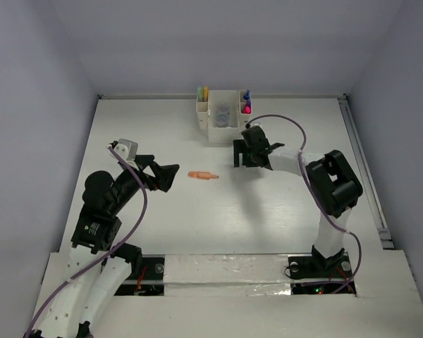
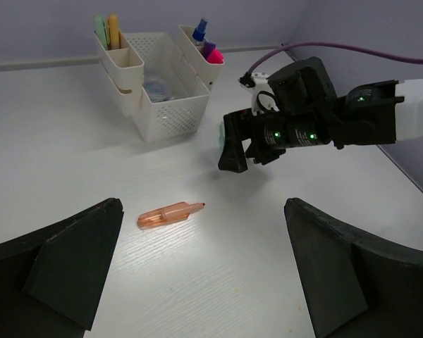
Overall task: Sort the stationery into containers
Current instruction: Pick up the pen from the center of the board.
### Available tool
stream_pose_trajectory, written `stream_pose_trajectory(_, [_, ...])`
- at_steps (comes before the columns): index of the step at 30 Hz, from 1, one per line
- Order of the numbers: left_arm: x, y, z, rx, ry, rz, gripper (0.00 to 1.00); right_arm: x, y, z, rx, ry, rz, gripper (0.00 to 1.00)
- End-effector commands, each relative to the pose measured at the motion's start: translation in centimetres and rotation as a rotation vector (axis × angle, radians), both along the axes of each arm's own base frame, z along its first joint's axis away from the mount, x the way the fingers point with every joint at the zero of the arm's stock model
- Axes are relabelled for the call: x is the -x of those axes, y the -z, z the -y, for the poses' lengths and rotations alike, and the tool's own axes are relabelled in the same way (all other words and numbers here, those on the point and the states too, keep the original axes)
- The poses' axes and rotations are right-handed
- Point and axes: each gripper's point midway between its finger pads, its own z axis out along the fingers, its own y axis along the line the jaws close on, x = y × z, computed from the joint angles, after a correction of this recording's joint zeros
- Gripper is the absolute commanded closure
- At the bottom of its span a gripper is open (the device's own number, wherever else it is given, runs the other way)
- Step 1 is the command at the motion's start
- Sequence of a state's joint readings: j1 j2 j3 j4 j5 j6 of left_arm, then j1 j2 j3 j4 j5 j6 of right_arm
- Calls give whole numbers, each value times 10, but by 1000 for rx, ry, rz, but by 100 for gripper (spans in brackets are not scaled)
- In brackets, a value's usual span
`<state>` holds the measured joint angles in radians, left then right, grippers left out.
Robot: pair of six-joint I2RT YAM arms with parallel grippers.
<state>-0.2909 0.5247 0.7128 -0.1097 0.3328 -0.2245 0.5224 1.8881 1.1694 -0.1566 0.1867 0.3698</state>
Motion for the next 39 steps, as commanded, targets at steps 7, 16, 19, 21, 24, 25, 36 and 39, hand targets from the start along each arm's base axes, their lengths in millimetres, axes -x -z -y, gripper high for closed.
stream_pose_trajectory(7, [-4, -4, 5, 13, 19, 14, 1, -13, 9, -10, 108, 4, -1, 37])
stream_pose_trajectory(16, [-8, 0, 8, 14, 24, -6, 1, 8, 7, 0, 137, -19, -13, 92])
stream_pose_trajectory(19, [-9, 2, 10, 19, 36, -18, 1, 18, -9, 4, 124, -60, 14, 96])
stream_pose_trajectory(21, [-8, 4, 14, 27, 60, -26, 1, 24, -22, 4, 113, -101, 35, 96])
stream_pose_trajectory(24, [-6, 7, 24, 55, 109, -51, 1, 39, -51, 10, 104, -157, 71, 99])
stream_pose_trajectory(25, [-5, 7, 26, 76, 122, -67, 1, 47, -56, 12, 104, -180, 64, 99])
stream_pose_trajectory(36, [-10, 23, 53, 319, 220, -192, 4, 152, -155, -52, -135, -629, 139, 100])
stream_pose_trajectory(39, [-13, 24, 59, 380, 244, -208, 6, 177, -173, -72, -203, -773, 165, 100])
